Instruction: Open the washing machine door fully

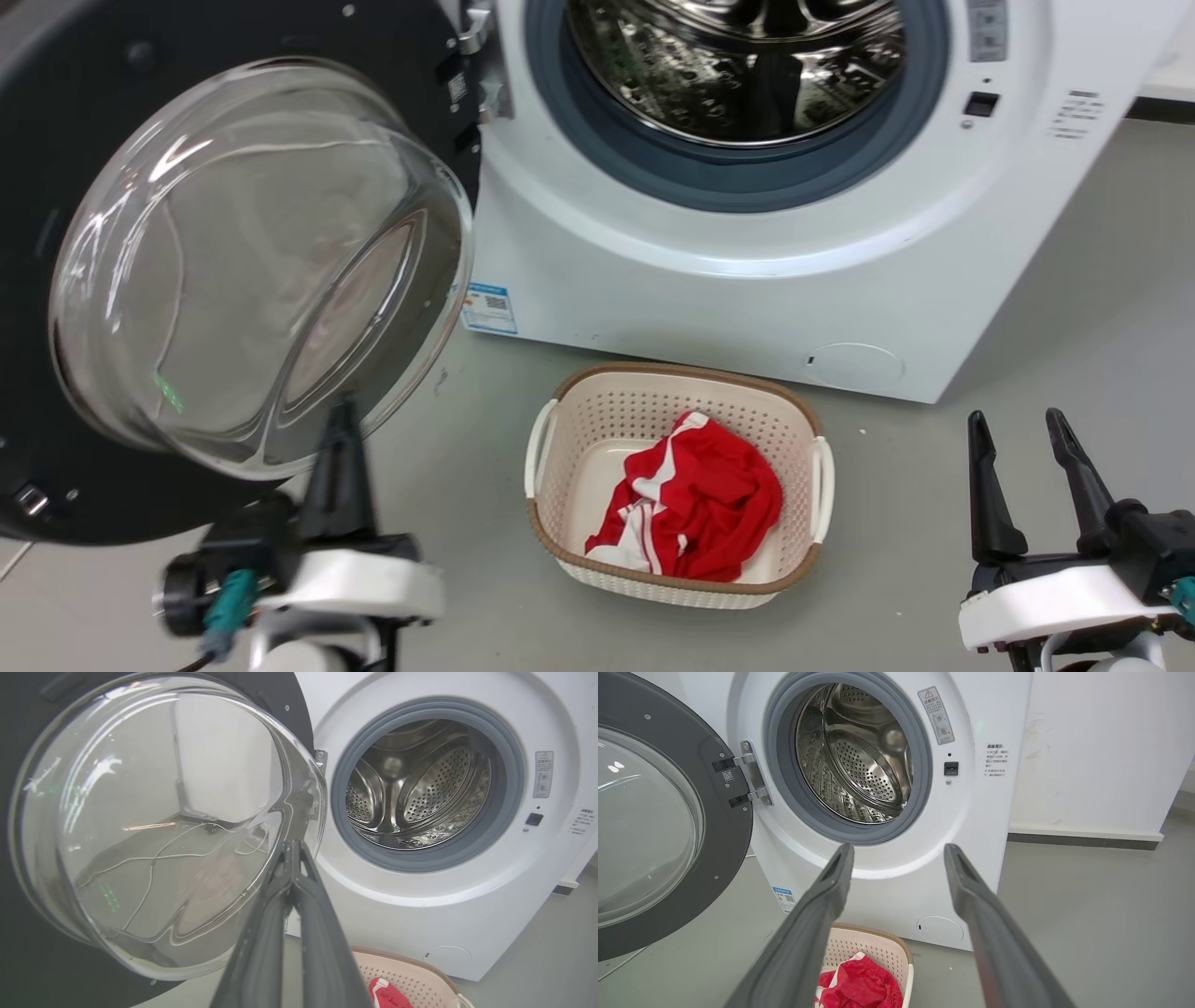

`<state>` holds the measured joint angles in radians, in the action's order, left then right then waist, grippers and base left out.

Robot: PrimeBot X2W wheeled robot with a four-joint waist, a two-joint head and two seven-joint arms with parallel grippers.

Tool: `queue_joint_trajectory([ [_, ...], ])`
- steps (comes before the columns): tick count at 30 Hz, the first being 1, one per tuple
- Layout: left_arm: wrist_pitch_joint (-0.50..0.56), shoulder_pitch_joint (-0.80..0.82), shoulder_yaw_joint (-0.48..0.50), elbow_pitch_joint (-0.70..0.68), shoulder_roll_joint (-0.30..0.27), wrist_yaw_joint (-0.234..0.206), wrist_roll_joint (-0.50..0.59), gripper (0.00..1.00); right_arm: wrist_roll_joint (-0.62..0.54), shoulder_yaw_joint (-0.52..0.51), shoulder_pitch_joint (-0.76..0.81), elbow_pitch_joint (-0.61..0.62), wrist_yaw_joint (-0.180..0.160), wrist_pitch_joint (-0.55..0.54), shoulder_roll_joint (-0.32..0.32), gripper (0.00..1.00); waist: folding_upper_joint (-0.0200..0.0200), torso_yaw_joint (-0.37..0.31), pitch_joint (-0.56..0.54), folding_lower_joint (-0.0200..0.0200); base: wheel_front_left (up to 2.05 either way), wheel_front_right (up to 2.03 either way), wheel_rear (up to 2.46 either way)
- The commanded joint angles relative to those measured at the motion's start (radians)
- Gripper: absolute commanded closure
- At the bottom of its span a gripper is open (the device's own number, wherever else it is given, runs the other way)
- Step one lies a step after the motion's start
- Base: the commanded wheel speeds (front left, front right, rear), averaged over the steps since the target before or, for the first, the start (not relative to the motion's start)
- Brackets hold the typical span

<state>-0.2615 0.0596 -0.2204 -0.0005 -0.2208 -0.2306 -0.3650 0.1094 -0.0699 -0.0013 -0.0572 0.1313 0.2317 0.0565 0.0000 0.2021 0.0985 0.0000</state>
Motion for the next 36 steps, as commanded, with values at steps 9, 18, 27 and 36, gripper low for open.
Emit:
queue_joint_trajectory([
  [9,-0.004,0.106,-0.089,0.105,0.078,0.055,0.047,0.00,-0.025,0.008,-0.005,0.004,-0.001,-0.001,-0.006,0.00,0.0000,-0.092,-0.037,0.0000,0.00,0.00,0.00],
  [18,-0.004,0.108,-0.061,0.125,0.112,0.023,0.153,0.00,-0.050,0.016,0.006,0.027,-0.001,-0.009,-0.007,0.00,0.0000,-0.185,-0.068,0.0000,0.00,0.00,0.00],
  [27,-0.004,0.033,-0.007,0.117,0.100,-0.007,0.220,0.00,-0.039,0.036,0.024,0.025,-0.001,-0.019,-0.007,0.00,0.0000,-0.221,-0.098,0.0000,0.00,0.00,0.00],
  [36,-0.004,0.009,0.023,0.125,0.114,0.007,0.232,0.00,-0.031,0.038,0.040,0.025,-0.001,-0.024,-0.007,0.00,0.0000,-0.220,-0.103,0.0000,0.00,0.00,0.00],
])
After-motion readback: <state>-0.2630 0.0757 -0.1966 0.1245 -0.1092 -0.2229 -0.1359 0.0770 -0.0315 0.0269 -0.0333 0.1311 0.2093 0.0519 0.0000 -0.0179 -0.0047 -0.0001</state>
